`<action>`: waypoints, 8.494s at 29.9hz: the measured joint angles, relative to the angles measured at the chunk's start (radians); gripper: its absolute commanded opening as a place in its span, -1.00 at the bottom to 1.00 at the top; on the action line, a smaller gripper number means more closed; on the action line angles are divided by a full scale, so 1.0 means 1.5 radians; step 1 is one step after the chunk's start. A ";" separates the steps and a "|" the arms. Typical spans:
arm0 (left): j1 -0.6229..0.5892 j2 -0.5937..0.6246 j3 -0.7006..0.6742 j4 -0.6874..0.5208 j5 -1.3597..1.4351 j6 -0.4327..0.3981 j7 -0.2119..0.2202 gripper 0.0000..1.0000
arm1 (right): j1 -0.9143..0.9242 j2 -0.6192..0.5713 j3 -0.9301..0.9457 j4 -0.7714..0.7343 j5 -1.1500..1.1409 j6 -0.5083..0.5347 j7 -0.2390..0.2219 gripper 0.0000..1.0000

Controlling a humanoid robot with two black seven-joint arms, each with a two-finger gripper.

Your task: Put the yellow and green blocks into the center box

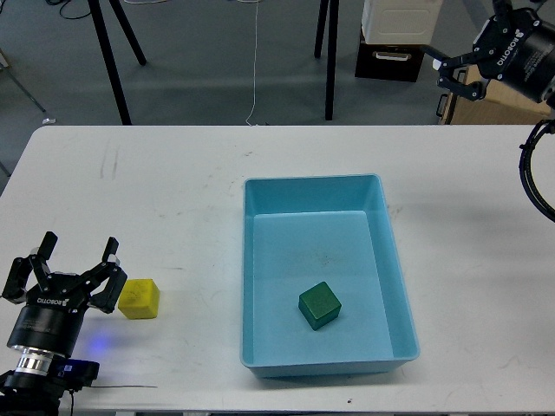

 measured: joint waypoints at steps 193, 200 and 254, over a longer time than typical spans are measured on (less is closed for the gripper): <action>-1.306 0.376 1.511 0.039 0.765 0.006 -0.079 -1.00 | -0.816 0.194 0.431 0.346 0.101 0.001 -0.002 1.00; -1.456 0.307 1.511 0.004 0.733 0.000 -0.129 -1.00 | -0.826 0.194 0.437 0.347 0.101 0.001 -0.002 1.00; -1.448 -0.044 1.530 0.131 0.616 0.000 -0.217 -0.94 | -0.810 0.195 0.428 0.299 0.101 0.001 -0.002 1.00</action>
